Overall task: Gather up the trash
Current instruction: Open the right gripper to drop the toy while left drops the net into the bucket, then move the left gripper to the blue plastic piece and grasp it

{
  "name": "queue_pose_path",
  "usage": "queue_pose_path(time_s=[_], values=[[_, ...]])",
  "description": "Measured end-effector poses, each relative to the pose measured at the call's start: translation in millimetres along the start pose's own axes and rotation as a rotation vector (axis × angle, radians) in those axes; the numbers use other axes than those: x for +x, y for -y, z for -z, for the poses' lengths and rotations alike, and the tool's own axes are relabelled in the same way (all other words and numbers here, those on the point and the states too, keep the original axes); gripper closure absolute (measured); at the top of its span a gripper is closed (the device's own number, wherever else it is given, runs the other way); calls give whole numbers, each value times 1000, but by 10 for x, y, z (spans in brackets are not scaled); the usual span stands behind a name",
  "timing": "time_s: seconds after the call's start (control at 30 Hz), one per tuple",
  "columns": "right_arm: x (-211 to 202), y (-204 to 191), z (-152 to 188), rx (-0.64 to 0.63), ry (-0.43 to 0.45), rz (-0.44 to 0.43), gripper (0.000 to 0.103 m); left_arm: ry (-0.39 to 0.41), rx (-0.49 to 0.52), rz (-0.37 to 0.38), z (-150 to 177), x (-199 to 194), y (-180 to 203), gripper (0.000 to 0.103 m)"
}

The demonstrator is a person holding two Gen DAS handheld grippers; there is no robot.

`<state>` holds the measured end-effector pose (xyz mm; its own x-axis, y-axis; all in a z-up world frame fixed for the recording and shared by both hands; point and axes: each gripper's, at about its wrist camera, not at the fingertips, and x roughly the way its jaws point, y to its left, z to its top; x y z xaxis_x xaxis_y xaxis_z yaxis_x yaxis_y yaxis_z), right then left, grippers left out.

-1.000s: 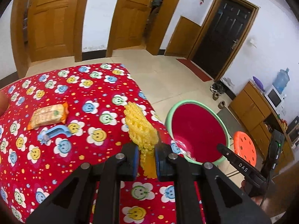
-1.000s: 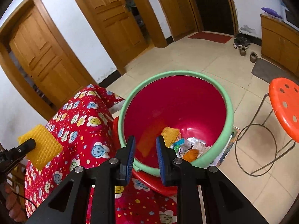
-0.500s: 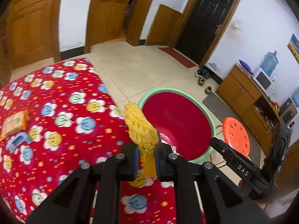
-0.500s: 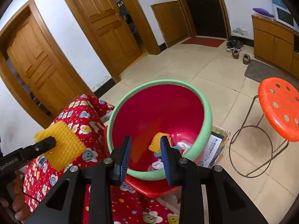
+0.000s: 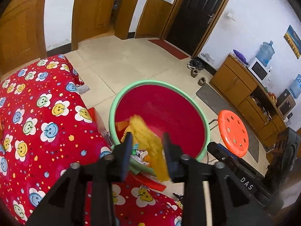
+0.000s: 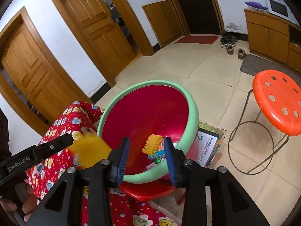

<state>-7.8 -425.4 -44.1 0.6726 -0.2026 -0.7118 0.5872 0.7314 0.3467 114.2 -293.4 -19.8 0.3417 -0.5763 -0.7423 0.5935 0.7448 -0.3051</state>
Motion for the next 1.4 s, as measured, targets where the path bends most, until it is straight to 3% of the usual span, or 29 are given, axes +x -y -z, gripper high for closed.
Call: queue_pose_path(time_s=[0.17, 0.33, 0.5, 0.63, 0.93, 1.13, 1.4], values=[[7, -23, 1, -1, -3, -4, 63, -4, -4, -17, 23, -19, -32, 60], [-11, -82, 13, -3, 0, -11, 48, 13, -16, -53, 38, -124, -122, 51], [-3, -168, 22, -15, -10, -12, 46, 47, -38, -105, 71, -323, -292, 40], [-15, -240, 35, -25, -14, -17, 45, 73, -63, -154, 86, -496, -453, 37], [-61, -419, 63, -56, -12, -34, 33, 116, -182, -273, 160, -839, -1056, 33], [-36, -493, 78, -63, -22, -44, 33, 129, -274, -367, 264, -1010, -1518, 24], [-12, -548, 99, -77, -34, -44, 32, 96, -366, -469, 390, -994, -1988, 23]])
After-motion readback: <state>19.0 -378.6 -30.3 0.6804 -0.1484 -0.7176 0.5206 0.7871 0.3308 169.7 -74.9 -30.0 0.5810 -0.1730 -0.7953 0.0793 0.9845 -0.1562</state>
